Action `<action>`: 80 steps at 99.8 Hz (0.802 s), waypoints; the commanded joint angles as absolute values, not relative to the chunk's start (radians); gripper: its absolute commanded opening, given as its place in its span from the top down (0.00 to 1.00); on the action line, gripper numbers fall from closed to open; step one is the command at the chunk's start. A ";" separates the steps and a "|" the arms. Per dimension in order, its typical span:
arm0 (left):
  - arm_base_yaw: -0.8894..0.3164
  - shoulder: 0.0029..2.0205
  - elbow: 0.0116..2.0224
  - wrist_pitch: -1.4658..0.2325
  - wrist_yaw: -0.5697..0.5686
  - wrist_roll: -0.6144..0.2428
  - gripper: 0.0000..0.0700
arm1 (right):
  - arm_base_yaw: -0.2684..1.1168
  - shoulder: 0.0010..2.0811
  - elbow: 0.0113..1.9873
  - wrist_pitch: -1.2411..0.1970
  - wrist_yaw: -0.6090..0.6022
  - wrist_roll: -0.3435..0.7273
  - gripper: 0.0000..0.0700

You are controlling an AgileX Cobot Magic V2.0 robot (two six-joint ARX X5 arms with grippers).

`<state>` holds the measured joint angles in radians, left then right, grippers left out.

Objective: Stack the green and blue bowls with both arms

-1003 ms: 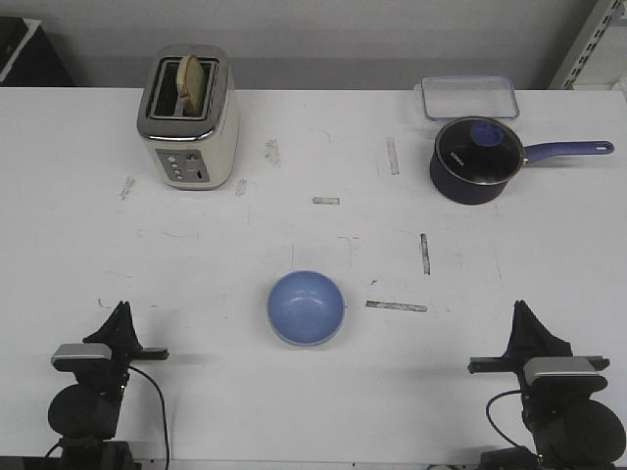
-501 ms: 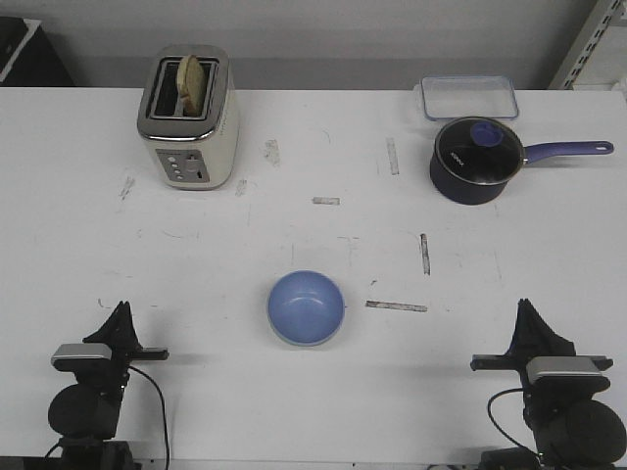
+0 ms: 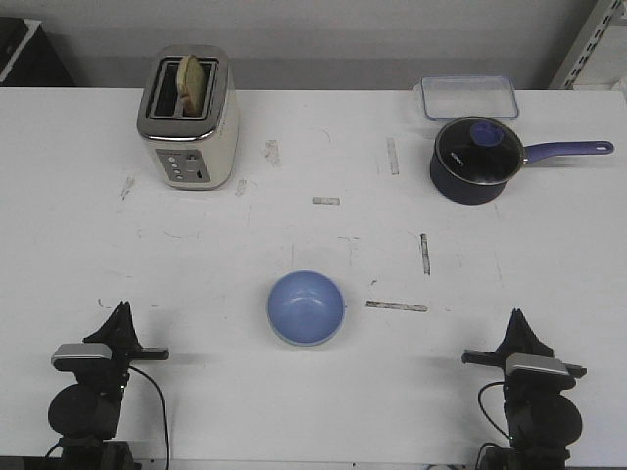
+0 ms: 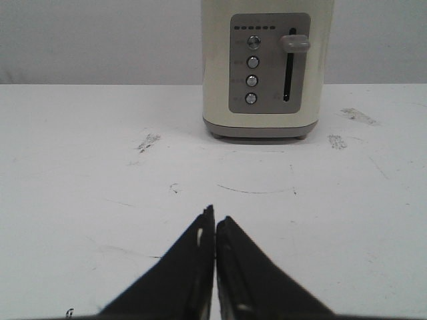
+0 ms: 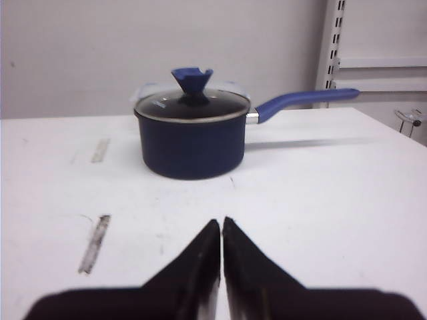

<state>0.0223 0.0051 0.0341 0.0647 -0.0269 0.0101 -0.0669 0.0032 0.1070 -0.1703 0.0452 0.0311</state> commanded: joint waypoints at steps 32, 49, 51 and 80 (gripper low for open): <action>0.023 0.003 0.013 0.079 -0.028 0.010 1.00 | -0.068 0.001 0.013 -0.083 0.014 0.029 1.00; 0.023 0.003 0.013 0.080 -0.028 0.010 1.00 | -0.068 0.001 0.012 -0.083 -0.017 0.027 1.00; 0.023 0.003 0.013 0.080 -0.028 0.010 1.00 | -0.068 0.001 0.012 -0.082 -0.021 0.027 1.00; 0.023 0.003 0.013 0.080 -0.028 0.010 1.00 | -0.068 0.001 0.013 -0.081 -0.027 0.033 1.00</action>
<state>0.0223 0.0051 0.0341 0.0650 -0.0269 0.0097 -0.0666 0.0017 0.0147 -0.0917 -0.0257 0.0307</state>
